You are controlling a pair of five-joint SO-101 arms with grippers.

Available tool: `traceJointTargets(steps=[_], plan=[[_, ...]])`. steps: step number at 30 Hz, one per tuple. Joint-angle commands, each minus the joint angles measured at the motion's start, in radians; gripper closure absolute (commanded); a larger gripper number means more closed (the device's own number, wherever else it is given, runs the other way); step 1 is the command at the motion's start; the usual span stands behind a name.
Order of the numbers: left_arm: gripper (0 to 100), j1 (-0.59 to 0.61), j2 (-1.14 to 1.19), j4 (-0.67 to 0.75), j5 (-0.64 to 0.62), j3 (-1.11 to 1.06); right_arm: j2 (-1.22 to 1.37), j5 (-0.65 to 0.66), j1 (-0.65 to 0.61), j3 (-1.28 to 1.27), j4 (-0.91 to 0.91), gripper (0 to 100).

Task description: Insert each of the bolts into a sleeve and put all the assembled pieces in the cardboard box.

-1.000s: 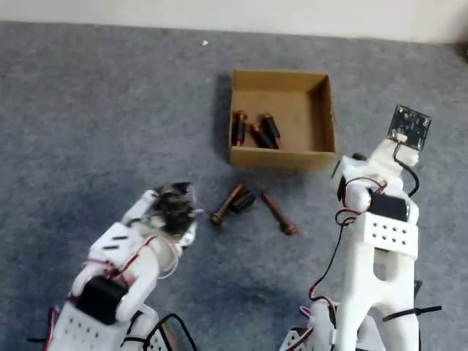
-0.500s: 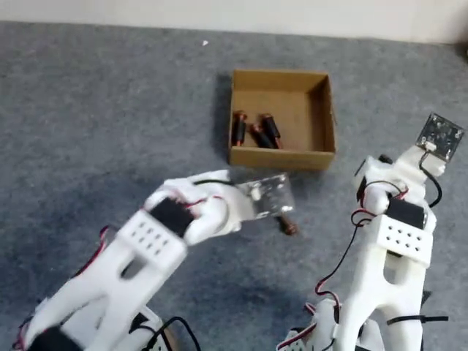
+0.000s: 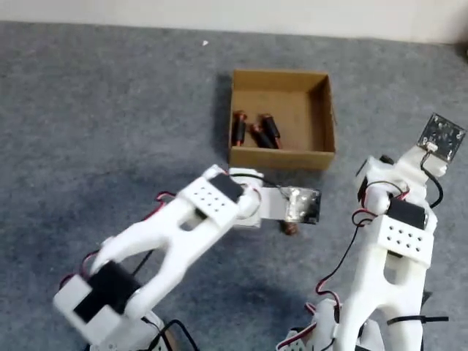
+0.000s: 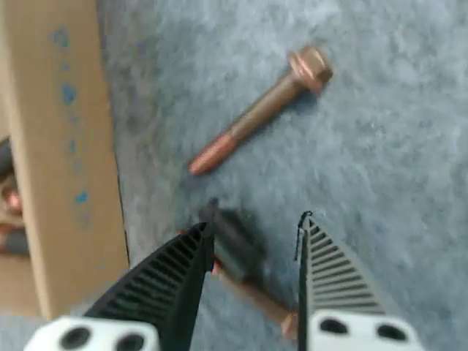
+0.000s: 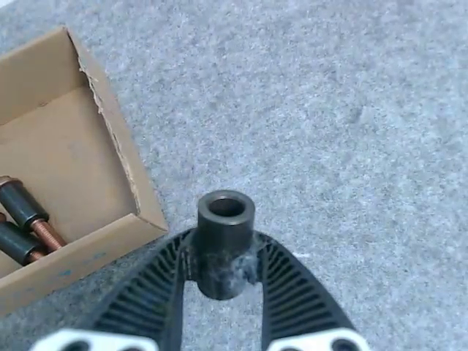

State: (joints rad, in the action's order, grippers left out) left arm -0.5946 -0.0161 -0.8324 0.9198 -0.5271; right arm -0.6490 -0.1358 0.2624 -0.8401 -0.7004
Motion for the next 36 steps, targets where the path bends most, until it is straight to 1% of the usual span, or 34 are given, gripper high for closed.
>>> traceJointTargets(steps=[1,6,16,19,21,28,32,36], plan=[[80,-0.045,0.096,0.058,0.008,0.12,-0.033,-0.012,0.013,0.005,0.076,99.1],[80,-0.076,0.203,0.057,0.008,0.225,-0.033,-0.012,0.013,0.004,0.084,99.1],[80,-0.142,0.309,0.06,0.012,0.285,-0.033,-0.012,0.013,0.004,0.084,99.1],[80,-0.17,0.338,0.06,0.069,0.285,-0.033,-0.012,0.013,0.004,0.084,99.1],[80,-0.179,0.361,0.06,0.081,0.285,-0.033,-0.012,0.013,0.004,0.084,99.1],[89,-0.18,0.421,0.055,0.086,0.358,-0.033,-0.012,0.013,0.004,0.084,99.1],[89,-0.191,0.426,0.012,0.089,0.367,-0.033,-0.012,0.013,0.004,0.084,99.1],[90,-0.191,0.426,-0.028,0.146,0.367,-0.033,-0.011,0.013,0.004,0.084,99.1]])
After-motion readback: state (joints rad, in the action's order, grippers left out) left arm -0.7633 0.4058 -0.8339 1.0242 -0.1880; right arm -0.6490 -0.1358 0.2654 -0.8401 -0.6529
